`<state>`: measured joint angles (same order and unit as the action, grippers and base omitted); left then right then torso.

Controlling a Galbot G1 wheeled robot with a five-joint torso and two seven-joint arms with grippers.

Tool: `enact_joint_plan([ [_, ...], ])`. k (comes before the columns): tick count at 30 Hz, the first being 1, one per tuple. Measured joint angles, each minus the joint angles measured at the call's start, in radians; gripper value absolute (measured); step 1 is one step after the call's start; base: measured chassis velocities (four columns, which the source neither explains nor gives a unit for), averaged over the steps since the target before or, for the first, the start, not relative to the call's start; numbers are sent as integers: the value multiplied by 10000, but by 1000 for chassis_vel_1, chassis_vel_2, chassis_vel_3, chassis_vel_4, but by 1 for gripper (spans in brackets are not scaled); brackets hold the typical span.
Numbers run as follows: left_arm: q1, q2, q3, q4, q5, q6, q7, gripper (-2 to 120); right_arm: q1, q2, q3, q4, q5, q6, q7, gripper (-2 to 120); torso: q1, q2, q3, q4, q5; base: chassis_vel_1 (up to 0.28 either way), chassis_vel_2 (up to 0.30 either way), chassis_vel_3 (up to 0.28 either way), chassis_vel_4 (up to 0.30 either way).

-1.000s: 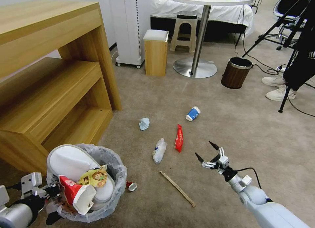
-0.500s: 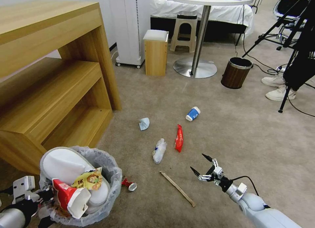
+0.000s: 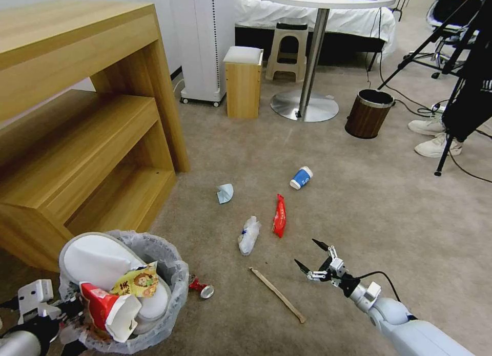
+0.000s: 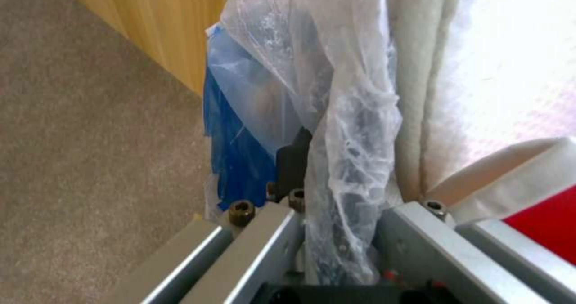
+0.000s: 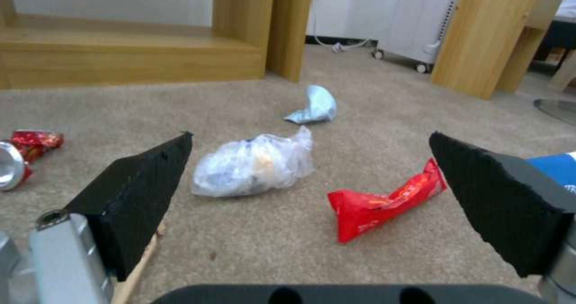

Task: Pick up the trash bin and place the garbage on the floor into it.

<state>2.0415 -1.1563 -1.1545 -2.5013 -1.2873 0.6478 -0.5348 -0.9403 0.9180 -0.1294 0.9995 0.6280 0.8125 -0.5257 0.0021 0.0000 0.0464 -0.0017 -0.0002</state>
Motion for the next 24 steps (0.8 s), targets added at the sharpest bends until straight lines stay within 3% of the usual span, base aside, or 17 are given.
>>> enact_joint_plan([
  [12, -163, -270, 11, 132, 4, -2, -77, 0, 293, 281, -264, -413, 53, 5, -275, 100, 0, 0, 0, 1, 1, 0, 0, 0, 0],
  [24, -337, -104, 197, 213, -236, -3, -101, 0, 408, 462, -923, -1094, -24, 5, -457, 100, 0, 0, 0, 0, 2, 0, 0, 0, 0],
])
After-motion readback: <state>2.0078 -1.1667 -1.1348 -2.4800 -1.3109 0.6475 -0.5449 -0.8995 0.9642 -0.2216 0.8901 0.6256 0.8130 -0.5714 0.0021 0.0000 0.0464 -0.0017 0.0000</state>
